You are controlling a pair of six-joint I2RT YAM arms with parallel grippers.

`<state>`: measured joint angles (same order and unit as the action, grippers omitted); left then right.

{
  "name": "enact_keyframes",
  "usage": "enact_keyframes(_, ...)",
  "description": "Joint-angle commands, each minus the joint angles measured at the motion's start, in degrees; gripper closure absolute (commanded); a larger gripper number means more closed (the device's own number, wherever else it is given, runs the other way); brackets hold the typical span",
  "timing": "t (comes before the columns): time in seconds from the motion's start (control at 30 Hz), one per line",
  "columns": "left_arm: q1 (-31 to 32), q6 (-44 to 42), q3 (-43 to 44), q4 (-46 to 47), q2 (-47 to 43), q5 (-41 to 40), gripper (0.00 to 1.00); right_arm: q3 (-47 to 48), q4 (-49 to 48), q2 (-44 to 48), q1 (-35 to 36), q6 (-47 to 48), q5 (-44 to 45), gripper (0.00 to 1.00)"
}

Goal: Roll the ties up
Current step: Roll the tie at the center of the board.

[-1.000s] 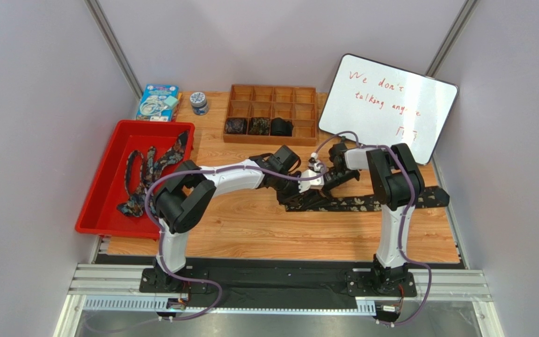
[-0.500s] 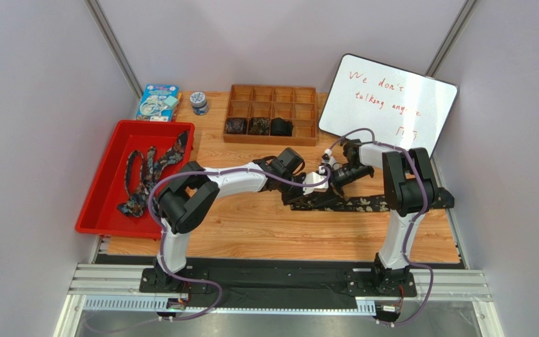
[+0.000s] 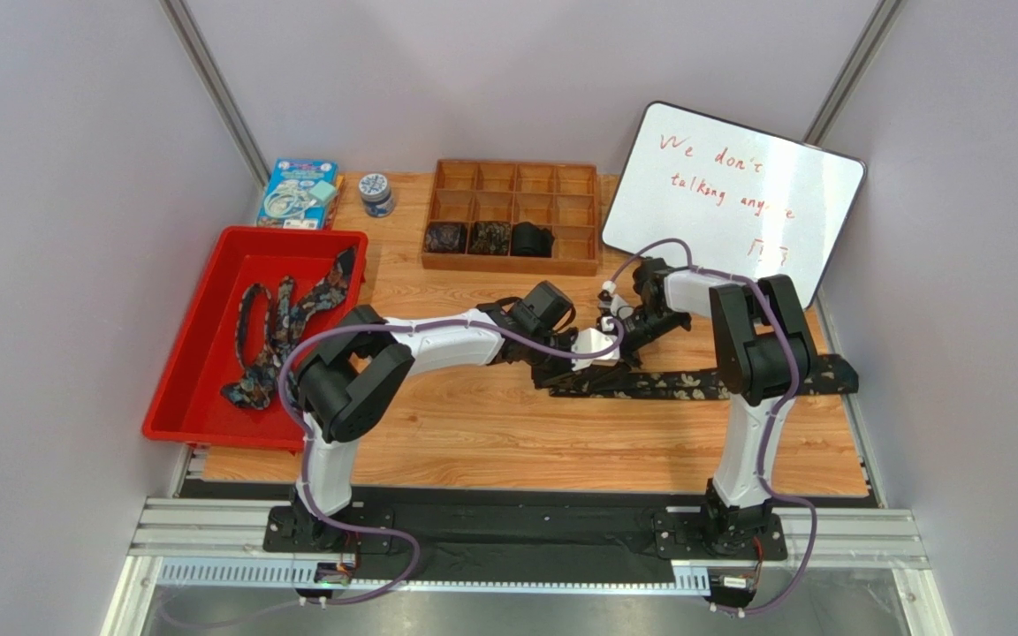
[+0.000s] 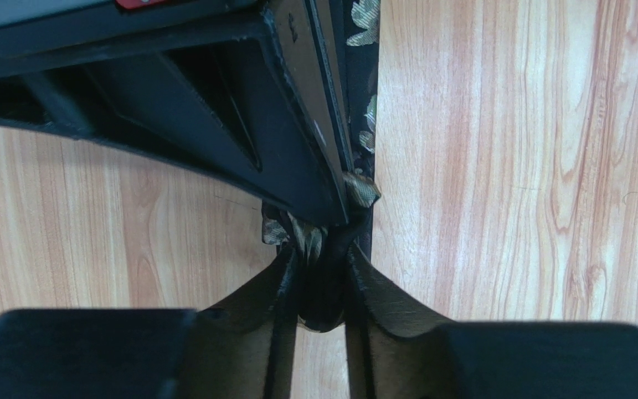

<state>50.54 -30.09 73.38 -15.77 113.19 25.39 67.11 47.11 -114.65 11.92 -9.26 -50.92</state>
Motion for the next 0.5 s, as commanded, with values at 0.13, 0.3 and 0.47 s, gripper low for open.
enact_keyframes(0.13,-3.51,0.46,-7.46,-5.00,-4.53,3.86,0.35,-1.11,-0.54,-5.93,-2.08,3.19,5.31,1.00)
enact_keyframes(0.3,-6.33,4.50,-11.77,4.93,-8.77,7.65,0.25,-0.84,0.61,-10.05,-2.96,5.82,3.72,1.00)
enact_keyframes(0.47,-6.51,6.79,-13.62,12.07,-6.93,9.15,0.18,-0.58,1.05,-12.79,-4.54,7.06,3.72,1.00)
